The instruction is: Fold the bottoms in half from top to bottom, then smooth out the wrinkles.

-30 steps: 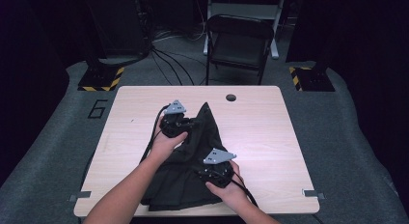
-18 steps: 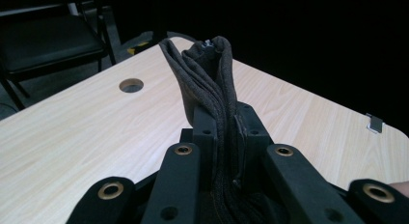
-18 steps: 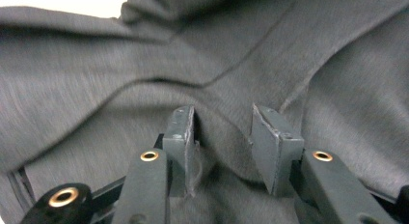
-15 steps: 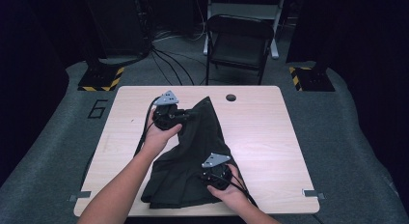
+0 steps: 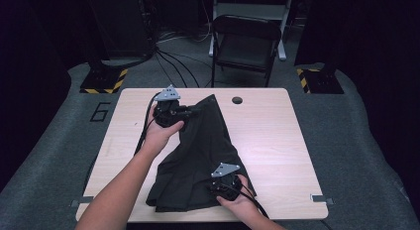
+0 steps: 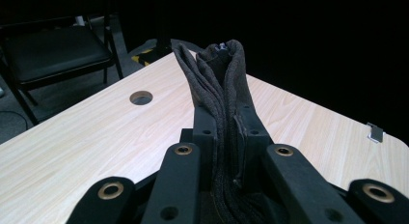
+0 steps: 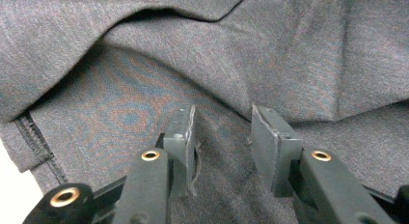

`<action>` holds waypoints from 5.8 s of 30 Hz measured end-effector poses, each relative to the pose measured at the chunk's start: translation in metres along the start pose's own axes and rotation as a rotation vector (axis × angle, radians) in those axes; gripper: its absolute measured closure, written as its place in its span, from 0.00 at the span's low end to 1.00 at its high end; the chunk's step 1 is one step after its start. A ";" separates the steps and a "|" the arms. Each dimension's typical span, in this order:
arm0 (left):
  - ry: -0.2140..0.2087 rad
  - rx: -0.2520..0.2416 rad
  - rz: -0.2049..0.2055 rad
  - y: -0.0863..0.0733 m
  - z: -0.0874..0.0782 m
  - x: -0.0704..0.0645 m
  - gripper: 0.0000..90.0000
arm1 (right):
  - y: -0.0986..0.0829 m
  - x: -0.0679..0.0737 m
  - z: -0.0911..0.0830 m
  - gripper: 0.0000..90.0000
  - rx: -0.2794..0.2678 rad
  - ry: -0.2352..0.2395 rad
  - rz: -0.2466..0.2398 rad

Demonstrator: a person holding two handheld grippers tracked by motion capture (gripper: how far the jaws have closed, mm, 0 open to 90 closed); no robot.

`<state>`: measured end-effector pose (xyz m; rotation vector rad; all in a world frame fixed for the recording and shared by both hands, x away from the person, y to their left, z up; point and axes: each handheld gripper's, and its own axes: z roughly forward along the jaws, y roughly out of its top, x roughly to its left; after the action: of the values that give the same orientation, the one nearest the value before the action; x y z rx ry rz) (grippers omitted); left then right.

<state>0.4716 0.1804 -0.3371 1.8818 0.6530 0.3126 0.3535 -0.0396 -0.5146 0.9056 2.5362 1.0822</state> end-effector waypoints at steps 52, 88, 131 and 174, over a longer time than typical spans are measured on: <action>-0.091 0.024 0.053 0.013 0.009 -0.006 0.90 | 0.033 -0.007 0.029 0.64 -0.010 -0.024 -0.001; -0.131 0.022 0.041 -0.019 -0.009 0.001 0.90 | 0.037 -0.045 -0.012 0.62 -0.093 -0.086 0.119; -0.263 0.010 0.020 -0.073 -0.008 -0.023 0.90 | 0.019 -0.097 0.015 0.64 -0.004 -0.170 0.235; -0.396 0.171 0.015 -0.132 0.012 -0.052 0.90 | 0.014 -0.117 -0.042 0.63 -0.089 -0.191 0.284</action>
<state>0.3966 0.1786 -0.4586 2.0355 0.4052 -0.1123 0.4323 -0.1295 -0.4778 1.3054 2.2343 1.1143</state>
